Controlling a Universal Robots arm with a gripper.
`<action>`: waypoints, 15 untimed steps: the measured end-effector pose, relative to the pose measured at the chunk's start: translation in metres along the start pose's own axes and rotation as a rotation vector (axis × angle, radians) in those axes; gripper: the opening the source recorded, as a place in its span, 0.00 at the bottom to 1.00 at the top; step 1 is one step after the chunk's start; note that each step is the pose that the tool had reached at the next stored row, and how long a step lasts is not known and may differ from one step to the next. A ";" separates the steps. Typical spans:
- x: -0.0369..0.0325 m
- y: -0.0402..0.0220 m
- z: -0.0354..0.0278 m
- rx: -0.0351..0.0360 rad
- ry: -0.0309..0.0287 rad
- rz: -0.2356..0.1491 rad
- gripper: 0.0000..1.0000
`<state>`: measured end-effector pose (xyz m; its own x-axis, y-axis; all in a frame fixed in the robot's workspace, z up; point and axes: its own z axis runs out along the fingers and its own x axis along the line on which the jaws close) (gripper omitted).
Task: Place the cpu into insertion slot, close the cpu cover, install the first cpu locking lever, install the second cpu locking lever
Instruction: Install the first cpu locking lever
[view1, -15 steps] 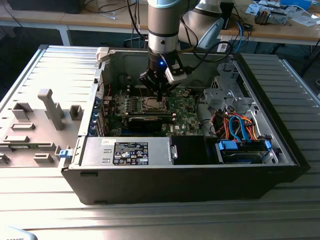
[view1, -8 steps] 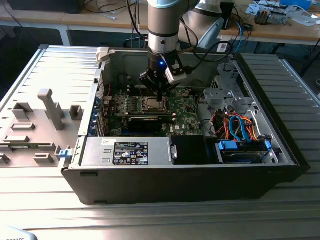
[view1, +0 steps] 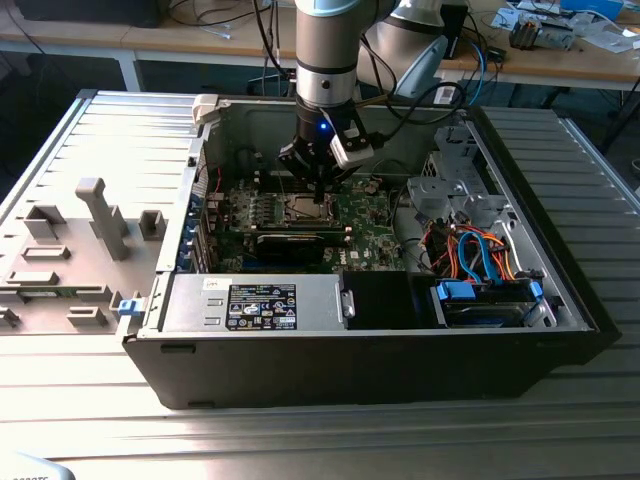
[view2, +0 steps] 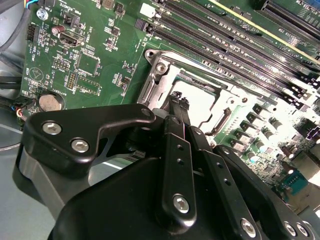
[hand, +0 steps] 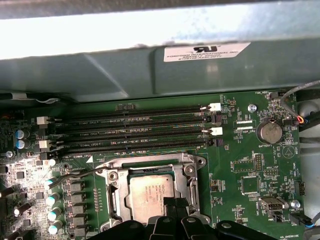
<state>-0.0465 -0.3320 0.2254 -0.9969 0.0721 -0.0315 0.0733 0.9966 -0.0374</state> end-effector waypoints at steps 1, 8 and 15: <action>0.0000 0.0000 0.0000 0.0000 0.0000 0.000 0.11; 0.0001 0.0000 -0.0001 -0.0012 0.0000 -0.003 0.11; 0.0000 0.0000 0.0000 -0.0477 0.0032 -0.006 0.11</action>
<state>-0.0465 -0.3320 0.2254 -0.9974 0.0659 -0.0282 0.0656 0.9978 0.0101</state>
